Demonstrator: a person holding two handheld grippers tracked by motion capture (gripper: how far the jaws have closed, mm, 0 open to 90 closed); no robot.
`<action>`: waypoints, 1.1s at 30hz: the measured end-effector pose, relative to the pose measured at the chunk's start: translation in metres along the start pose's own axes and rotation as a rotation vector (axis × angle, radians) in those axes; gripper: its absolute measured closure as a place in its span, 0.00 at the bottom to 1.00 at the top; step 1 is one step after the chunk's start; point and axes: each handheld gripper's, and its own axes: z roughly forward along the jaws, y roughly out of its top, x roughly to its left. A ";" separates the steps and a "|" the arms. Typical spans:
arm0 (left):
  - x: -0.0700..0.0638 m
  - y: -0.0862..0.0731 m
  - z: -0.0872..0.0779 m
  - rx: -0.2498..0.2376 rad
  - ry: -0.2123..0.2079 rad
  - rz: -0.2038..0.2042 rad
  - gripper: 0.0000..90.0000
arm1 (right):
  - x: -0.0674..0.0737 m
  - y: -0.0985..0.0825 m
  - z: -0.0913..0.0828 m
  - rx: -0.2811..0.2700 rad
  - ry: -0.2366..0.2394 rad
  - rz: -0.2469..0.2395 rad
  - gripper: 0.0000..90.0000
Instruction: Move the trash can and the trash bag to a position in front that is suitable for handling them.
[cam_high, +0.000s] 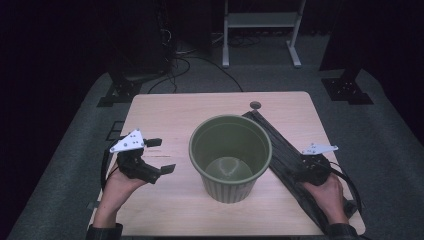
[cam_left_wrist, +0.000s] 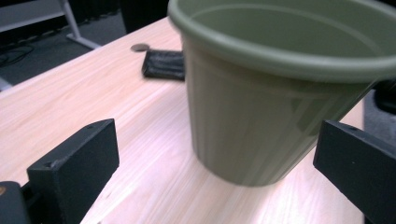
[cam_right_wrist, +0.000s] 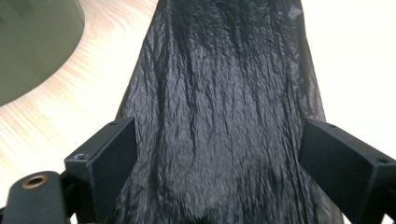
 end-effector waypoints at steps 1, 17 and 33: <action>0.000 0.000 0.000 0.000 0.000 0.000 0.00 | 0.000 0.000 0.000 0.000 0.000 0.000 0.11; -0.004 -0.071 0.033 0.102 0.041 -0.005 0.00 | -0.004 0.006 0.015 0.016 0.019 0.020 0.12; 0.005 -0.109 0.048 0.247 0.097 -0.026 0.00 | -0.003 0.005 0.020 0.039 0.025 0.010 0.11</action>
